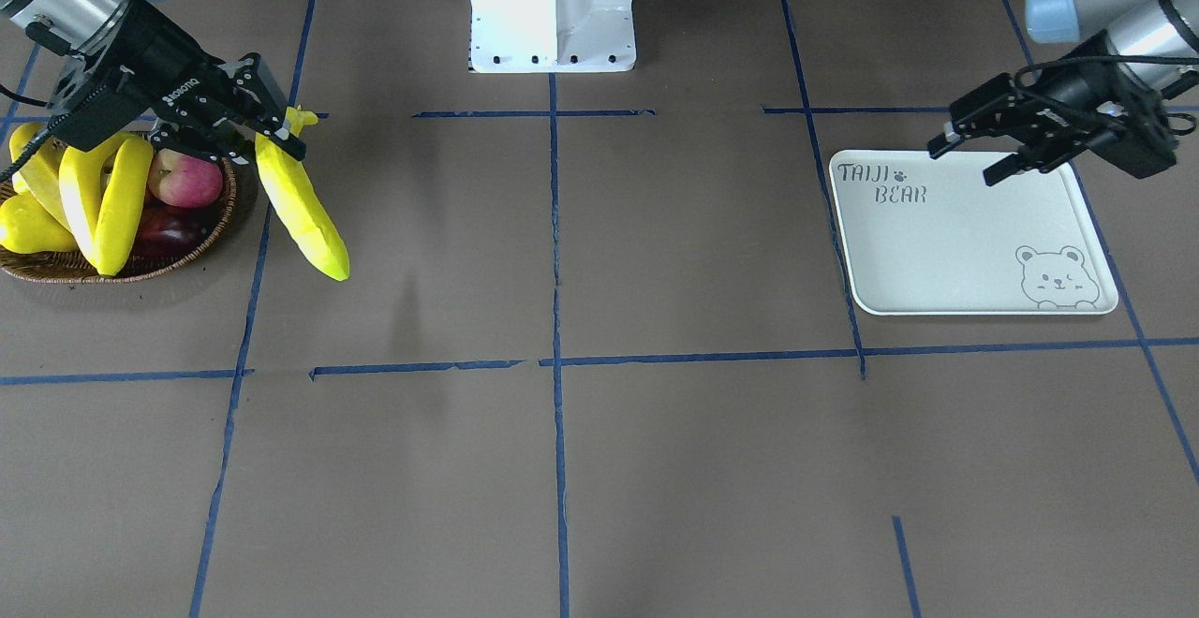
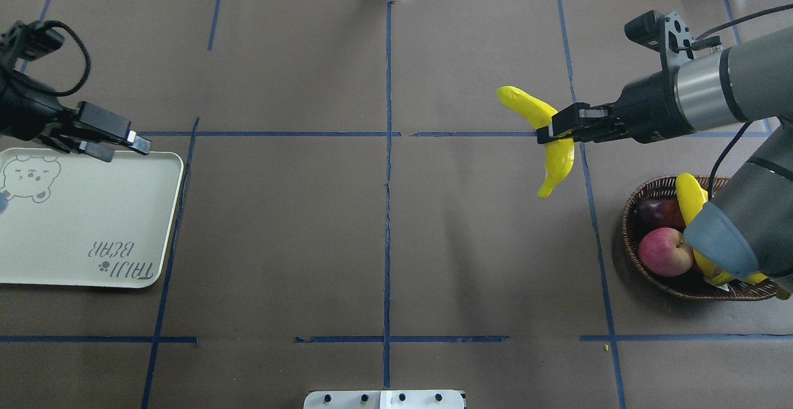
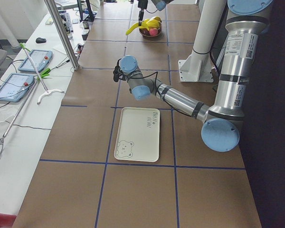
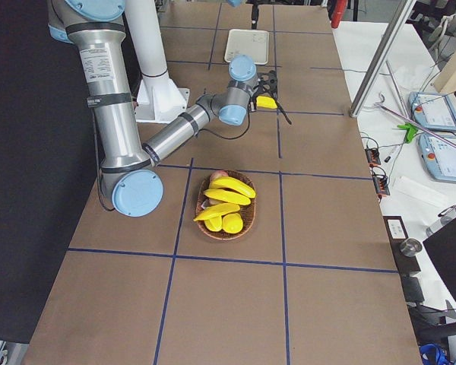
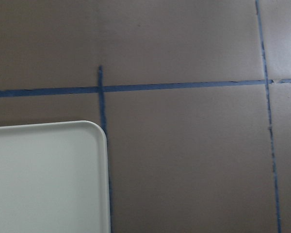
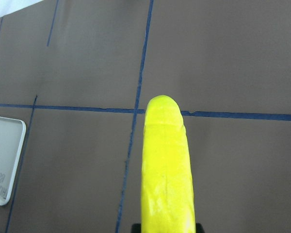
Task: Transfer all bananas from basket to plate
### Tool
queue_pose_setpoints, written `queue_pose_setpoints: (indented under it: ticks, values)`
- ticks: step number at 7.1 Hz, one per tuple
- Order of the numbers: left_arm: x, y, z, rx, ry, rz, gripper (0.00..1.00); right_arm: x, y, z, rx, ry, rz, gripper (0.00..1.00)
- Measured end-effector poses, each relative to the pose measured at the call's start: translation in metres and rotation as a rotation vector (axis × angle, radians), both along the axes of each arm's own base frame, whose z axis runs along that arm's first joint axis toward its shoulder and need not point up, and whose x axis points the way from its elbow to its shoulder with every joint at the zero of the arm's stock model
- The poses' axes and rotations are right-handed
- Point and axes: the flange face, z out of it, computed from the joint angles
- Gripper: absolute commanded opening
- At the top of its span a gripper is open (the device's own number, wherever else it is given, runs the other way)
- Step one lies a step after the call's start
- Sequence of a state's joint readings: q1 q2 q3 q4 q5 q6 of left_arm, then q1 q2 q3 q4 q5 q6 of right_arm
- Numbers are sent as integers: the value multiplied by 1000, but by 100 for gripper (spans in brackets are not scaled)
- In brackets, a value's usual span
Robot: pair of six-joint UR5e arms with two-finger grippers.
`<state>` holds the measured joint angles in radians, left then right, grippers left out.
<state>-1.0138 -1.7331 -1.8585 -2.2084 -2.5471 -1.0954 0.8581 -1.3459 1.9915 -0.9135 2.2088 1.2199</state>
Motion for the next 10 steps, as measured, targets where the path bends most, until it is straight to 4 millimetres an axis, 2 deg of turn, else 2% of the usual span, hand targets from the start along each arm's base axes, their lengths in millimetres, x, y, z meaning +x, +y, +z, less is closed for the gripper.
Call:
queue_pose_setpoints:
  ticks: [2,3,4,5,7,10]
  values:
    - [53,-1,-78,-170,57,-76,100,-43,11,-33,-36,-52,67,0]
    - [80,10,-117,-284,94,-137,100,-64,20,-51,-52,-85,99,0]
    - [106,30,-150,-383,139,-187,100,-81,28,-68,-56,-114,128,0]
    - [122,45,-176,-465,180,-212,100,-96,38,-81,-60,-138,149,0]
    - [136,54,-212,-581,234,-222,100,-131,65,-102,-58,-175,171,0]
    - [140,54,-223,-641,236,-231,100,-153,96,-114,-42,-195,134,0]
